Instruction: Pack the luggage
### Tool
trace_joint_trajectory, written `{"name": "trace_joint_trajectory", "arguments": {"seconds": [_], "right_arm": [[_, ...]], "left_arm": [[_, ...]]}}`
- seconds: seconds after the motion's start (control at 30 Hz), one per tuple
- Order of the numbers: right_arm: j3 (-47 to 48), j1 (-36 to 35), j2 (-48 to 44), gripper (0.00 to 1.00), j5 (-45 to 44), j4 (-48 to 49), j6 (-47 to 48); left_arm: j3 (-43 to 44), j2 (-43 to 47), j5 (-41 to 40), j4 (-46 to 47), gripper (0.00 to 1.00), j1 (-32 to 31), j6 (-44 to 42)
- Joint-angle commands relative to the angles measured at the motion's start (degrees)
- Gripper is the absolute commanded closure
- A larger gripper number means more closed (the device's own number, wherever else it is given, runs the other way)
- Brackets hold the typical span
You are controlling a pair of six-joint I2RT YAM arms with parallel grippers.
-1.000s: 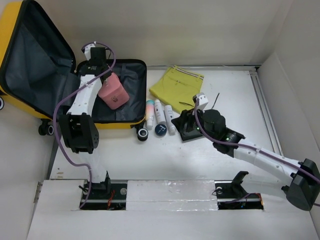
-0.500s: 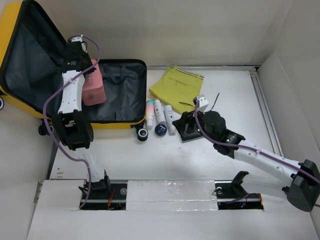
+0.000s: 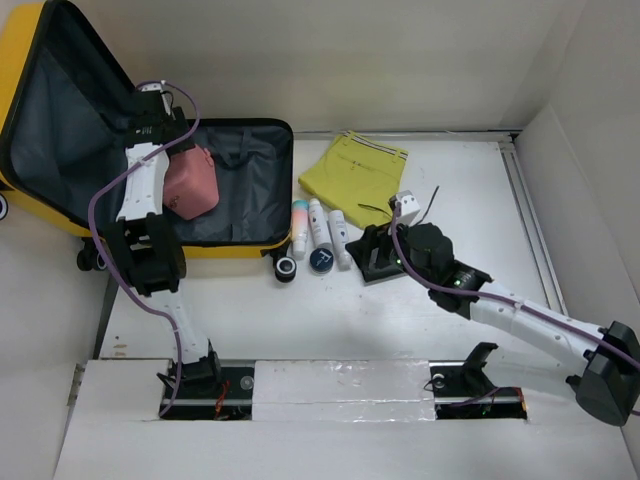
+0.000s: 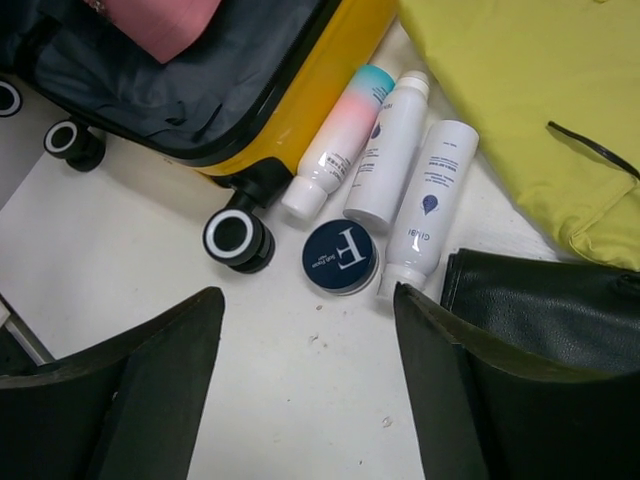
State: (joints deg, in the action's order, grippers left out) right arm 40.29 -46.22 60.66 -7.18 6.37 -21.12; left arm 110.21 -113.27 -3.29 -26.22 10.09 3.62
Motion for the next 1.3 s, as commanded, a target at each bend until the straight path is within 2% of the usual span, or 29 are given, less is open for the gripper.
{"name": "trace_joint_trajectory", "arguments": {"seconds": [0.0,0.13,0.27,0.43,0.47,0.53,0.6,0.67,0.7,0.73,0.8,0.83,0.9,0.93,1.1,1.27], "right_arm": [[-0.1,-0.5,0.5,0.24,-1.4,1.5,0.6],[-0.1,-0.5,1.0,0.19,-5.1,0.4,-0.1],[-0.6,0.5,-1.2,0.19,-8.5,-1.0,-2.9],[-5.2,4.8,-4.8,0.15,-11.4,-4.3,-10.4],[-7.8,7.2,-5.4,0.15,-11.4,-4.3,-11.9],[-10.3,9.8,-5.9,0.16,-11.4,-4.3,-15.2],[-13.5,14.3,-5.9,0.16,-11.4,-4.3,-17.8],[-15.1,17.5,-4.3,0.17,-10.1,-4.3,-21.3],[-16.3,20.3,-3.5,0.17,-8.5,-4.3,-22.3],[-16.3,21.8,-1.8,0.20,-7.5,-4.3,-23.1],[-16.9,24.4,0.0,0.21,-5.4,-4.3,-25.2],[-16.9,24.4,0.0,0.21,-5.4,-5.6,-25.2],[-16.9,24.4,0.0,0.23,-6.1,-6.1,-27.3],[-16.9,24.4,0.0,0.24,-6.1,-6.1,-28.0],[-15.1,24.9,5.3,0.30,-4.2,-5.6,-33.3],[-12.9,22.1,12.7,0.32,-2.4,-3.0,-37.7]], "left_arm": [[1.8,5.3,-9.2,1.7,0.28,0.1,3.8],[3.2,9.3,-9.8,2.2,0.19,-1.6,6.2],[6.7,12.6,-8.3,3.4,0.18,-5.9,9.4],[6.7,18.3,-9.5,8.9,0.14,-16.1,9.4],[5.5,19.9,-9.5,9.9,0.14,-20.0,9.4],[2.9,21.6,-10.1,14.3,0.14,-23.8,10.3],[-5.6,24.9,-8.6,19.0,0.14,-29.1,14.3],[-13.7,27.4,-6.3,28.3,0.14,-33.1,17.0],[-21.9,29.3,-6.3,31.5,0.14,-37.6,18.6],[-25.5,30.0,-7.1,36.5,0.14,-40.0,18.6],[-32.9,30.7,-9.3,38.8,0.14,-44.3,18.6],[-34.7,30.7,-10.3,38.8,0.14,-48.3,18.6],[-38.4,31.2,-14.5,40.8,0.14,-52.1,18.6],[-42.6,33.2,-15.2,41.9,0.14,-55.0,18.0],[-53.9,39.4,-13.1,48.8,0.14,-56.3,21.0],[-62.1,46.0,-12.9,49.9,0.15,-56.3,22.3]]}}
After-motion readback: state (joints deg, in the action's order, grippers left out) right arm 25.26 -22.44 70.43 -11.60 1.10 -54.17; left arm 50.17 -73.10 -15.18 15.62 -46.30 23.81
